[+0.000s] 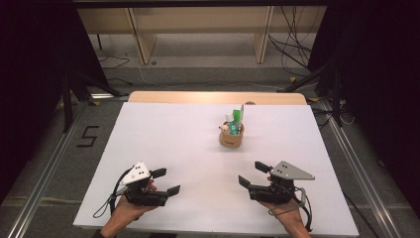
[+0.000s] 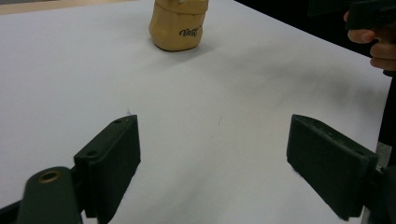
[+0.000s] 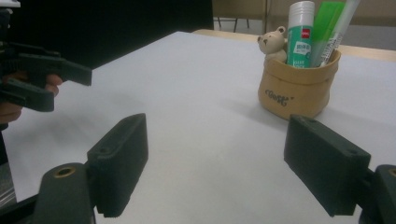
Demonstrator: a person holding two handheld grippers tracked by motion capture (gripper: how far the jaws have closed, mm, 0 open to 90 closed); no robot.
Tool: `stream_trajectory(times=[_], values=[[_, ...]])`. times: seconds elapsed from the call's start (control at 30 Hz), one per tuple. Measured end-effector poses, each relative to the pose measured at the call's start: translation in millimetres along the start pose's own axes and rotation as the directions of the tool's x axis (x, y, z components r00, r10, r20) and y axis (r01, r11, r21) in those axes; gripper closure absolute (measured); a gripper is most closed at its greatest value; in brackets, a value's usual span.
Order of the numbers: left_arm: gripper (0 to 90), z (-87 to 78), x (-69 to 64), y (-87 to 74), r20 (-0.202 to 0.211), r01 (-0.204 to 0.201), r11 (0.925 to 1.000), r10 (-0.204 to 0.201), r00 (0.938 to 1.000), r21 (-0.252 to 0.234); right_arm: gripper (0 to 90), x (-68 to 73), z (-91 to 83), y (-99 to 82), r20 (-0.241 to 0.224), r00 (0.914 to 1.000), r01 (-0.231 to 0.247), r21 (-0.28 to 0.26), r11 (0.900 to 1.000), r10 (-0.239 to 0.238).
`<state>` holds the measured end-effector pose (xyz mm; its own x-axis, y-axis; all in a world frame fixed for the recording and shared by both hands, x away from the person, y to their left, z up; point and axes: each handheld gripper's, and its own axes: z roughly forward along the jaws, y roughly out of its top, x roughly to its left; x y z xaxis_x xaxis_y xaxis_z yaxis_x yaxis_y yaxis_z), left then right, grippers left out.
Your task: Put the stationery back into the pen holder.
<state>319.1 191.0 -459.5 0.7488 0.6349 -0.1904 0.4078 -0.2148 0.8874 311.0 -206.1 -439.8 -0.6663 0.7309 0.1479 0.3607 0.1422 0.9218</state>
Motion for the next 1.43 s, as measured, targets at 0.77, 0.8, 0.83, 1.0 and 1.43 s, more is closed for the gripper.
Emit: stream_trajectory(times=[0.77, 0.8, 0.83, 1.0, 1.43], values=[[17.2, -0.8, -1.5, -0.2, 0.007, -0.013, 0.9999, 0.013, 0.9999, -0.004, 22.8, 0.4, -18.8, -24.3, 0.039, 0.9986, 0.034, 0.030, 0.9990, -0.035], [17.2, -0.7, -1.6, -0.3, 0.006, -0.014, 0.9999, 0.014, 0.9999, -0.003, 22.8, 0.3, -18.9, -24.4, 0.041, 0.9985, 0.036, 0.029, 0.9989, -0.037], [17.2, -0.6, -1.6, -0.3, 0.006, -0.014, 0.9999, 0.014, 0.9999, -0.002, 22.8, 0.1, -19.0, -24.4, 0.042, 0.9984, 0.037, 0.029, 0.9989, -0.038], [17.2, -0.5, -1.3, -0.4, 0.006, -0.014, 0.9999, 0.014, 0.9999, -0.002, 22.4, -1.2, -19.2, -24.3, 0.049, 0.9983, 0.029, 0.023, 0.9993, -0.030], [17.2, 0.1, -1.0, -0.6, 0.004, -0.018, 0.9998, 0.018, 0.9998, 0.001, 21.3, -0.7, -17.8, -24.3, 0.045, 0.9985, 0.031, 0.026, 0.9992, -0.032]])
